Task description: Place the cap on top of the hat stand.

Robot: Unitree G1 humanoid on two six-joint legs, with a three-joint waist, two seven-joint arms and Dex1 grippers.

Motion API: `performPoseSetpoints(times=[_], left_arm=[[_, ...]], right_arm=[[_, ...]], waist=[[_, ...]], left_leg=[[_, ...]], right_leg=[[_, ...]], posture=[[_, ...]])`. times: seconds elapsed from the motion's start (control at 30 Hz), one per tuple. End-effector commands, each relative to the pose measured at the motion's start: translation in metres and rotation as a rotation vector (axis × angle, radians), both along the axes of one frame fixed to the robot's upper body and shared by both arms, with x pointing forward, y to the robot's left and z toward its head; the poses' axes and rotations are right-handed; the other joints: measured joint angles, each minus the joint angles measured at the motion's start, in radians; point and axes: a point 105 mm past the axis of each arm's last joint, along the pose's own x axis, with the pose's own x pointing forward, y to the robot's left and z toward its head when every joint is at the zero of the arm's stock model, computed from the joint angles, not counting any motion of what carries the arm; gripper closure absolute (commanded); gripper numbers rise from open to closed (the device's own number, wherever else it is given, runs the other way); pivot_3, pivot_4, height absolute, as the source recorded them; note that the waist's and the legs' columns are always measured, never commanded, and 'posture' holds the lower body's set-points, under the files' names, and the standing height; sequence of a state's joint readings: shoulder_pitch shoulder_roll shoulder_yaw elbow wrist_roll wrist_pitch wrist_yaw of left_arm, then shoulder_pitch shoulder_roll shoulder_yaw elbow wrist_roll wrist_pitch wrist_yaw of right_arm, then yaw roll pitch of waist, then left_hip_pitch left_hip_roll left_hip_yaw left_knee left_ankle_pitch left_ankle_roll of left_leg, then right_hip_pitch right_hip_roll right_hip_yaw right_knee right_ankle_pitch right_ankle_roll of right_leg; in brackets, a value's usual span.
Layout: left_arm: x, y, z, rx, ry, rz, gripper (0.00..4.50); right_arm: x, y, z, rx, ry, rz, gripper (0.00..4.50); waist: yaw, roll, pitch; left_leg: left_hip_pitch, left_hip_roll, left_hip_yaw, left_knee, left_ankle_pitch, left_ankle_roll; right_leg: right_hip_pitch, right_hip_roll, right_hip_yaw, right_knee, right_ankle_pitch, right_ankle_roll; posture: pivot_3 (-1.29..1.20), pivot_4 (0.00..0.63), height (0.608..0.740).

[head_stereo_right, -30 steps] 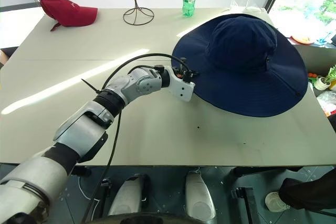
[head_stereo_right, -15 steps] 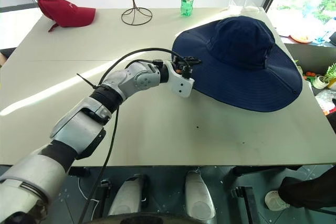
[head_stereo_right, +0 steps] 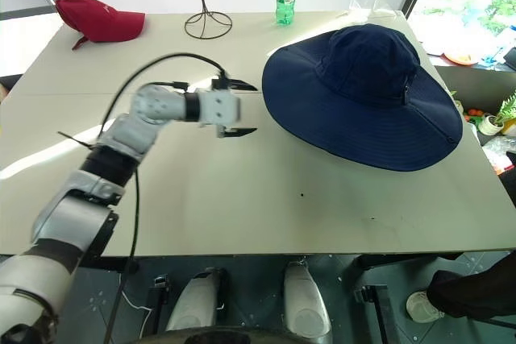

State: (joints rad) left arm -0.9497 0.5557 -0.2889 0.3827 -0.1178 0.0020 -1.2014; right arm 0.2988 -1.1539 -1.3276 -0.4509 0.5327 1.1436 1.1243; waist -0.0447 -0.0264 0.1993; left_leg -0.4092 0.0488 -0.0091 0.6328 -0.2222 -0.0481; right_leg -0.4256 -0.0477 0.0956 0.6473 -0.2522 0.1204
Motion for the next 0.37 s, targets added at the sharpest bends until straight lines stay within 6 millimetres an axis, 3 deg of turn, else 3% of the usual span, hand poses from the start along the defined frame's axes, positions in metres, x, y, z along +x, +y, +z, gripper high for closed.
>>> performPoseSetpoints(times=[0.03,0.2,0.37], left_arm=[[-0.022,0.02,0.066,-0.193,0.229,-0.097,0.06],[-0.019,0.051,0.12,-0.322,0.378,-0.092,0.06],[-0.016,0.061,0.135,-0.311,0.339,-0.084,0.06]], right_arm=[[0.003,0.001,0.01,-0.036,-0.022,0.027,0.0],[0.011,0.004,0.015,-0.03,-0.011,0.078,0.0],[0.017,0.004,0.018,-0.027,-0.004,0.105,0.0]], waist=[[0.001,0.0,0.0],[-0.001,0.0,0.0],[-0.002,0.0,0.0]], left_leg=[[0.0,0.0,0.0,0.0,0.0,0.0],[-0.001,0.0,-0.001,0.004,0.0,0.0],[0.0,0.0,-0.002,0.002,0.0,0.0]], right_leg=[[0.0,0.0,0.0,0.0,0.0,0.0],[0.002,0.001,0.0,0.0,-0.002,-0.003],[0.002,0.001,0.0,0.0,-0.002,-0.003]], posture=[[0.0,0.15,0.739],[0.0,0.15,0.739],[0.0,0.15,0.739]])
